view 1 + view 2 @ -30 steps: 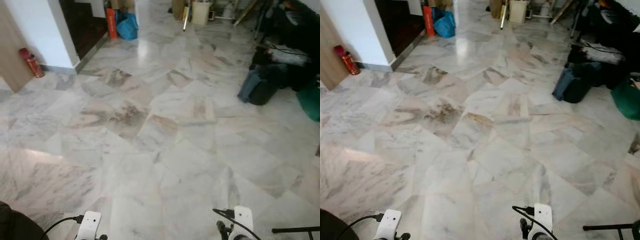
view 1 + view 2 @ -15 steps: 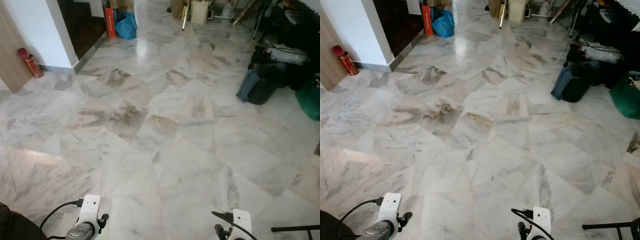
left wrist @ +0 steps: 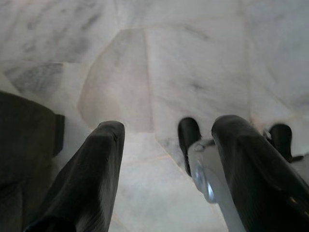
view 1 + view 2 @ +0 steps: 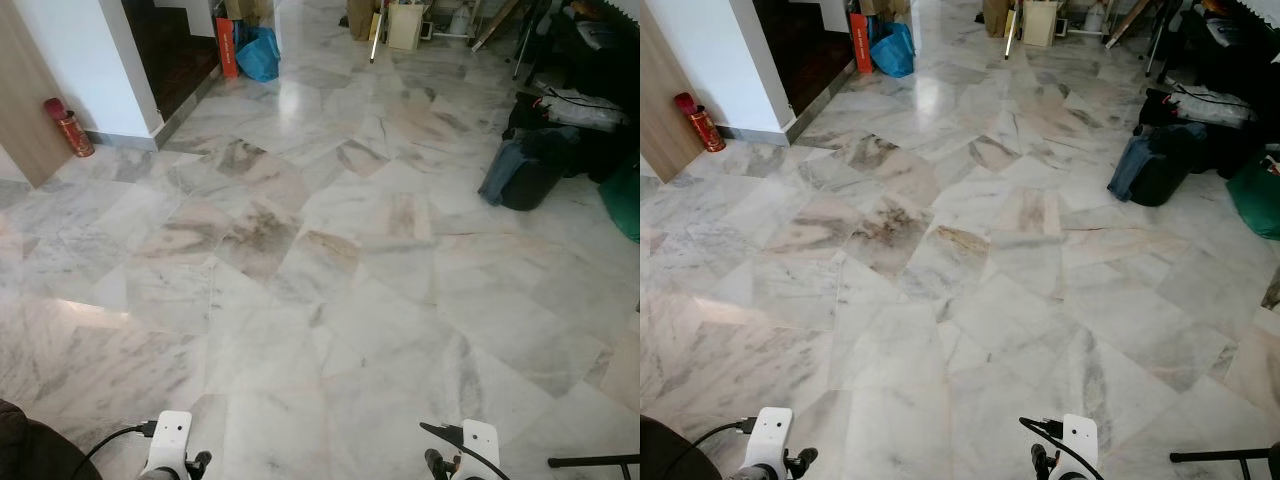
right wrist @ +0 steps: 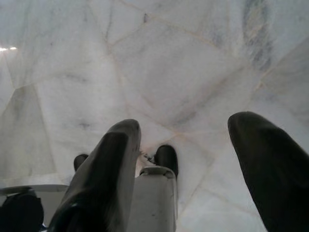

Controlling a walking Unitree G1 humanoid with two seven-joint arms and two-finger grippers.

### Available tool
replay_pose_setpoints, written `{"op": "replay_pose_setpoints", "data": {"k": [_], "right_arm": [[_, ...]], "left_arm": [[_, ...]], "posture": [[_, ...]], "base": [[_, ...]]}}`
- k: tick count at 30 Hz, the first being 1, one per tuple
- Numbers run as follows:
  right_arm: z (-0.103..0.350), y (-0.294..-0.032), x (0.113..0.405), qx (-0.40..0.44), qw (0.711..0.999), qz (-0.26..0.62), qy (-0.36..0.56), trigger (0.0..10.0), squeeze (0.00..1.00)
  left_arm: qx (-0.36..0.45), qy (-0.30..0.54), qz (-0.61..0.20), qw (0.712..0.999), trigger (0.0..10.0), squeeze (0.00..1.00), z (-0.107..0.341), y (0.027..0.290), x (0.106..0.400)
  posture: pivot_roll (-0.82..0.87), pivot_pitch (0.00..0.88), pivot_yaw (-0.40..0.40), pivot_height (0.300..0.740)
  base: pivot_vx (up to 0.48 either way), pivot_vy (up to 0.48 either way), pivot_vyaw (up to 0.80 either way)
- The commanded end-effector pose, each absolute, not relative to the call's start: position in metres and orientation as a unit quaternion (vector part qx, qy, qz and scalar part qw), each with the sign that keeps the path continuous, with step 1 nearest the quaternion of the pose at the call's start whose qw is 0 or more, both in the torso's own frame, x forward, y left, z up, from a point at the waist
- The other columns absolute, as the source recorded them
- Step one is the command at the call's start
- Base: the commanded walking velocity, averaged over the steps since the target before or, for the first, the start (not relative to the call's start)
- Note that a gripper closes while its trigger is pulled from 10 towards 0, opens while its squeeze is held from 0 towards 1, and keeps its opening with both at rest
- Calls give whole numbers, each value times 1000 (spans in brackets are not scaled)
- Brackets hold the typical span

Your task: Move the pillow to the sofa from floor

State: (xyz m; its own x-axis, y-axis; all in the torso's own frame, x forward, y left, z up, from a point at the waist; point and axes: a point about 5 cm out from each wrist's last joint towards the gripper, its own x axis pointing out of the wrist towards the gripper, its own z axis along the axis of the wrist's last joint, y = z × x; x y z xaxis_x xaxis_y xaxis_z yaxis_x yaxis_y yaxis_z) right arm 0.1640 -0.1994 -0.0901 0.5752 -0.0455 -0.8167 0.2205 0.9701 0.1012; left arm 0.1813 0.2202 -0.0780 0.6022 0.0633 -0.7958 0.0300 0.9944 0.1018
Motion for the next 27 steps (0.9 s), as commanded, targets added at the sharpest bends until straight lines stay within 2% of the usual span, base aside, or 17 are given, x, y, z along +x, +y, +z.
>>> {"op": "replay_pose_setpoints", "data": {"k": [1,7,27], "right_arm": [[-92,-200,160,103,879,-80,459,10000,0],[-92,-200,160,99,878,-78,462,10000,0],[-91,-203,161,96,878,-78,463,10000,0]], "left_arm": [[52,455,10,889,10000,0,-81,222,174],[49,453,5,890,10000,0,-79,219,180],[37,457,6,889,10000,0,-81,217,178]], "posture": [[95,3,5,740],[93,0,2,740],[91,29,-14,740]], "base": [[0,0,0],[0,0,0],[-325,0,0]]}}
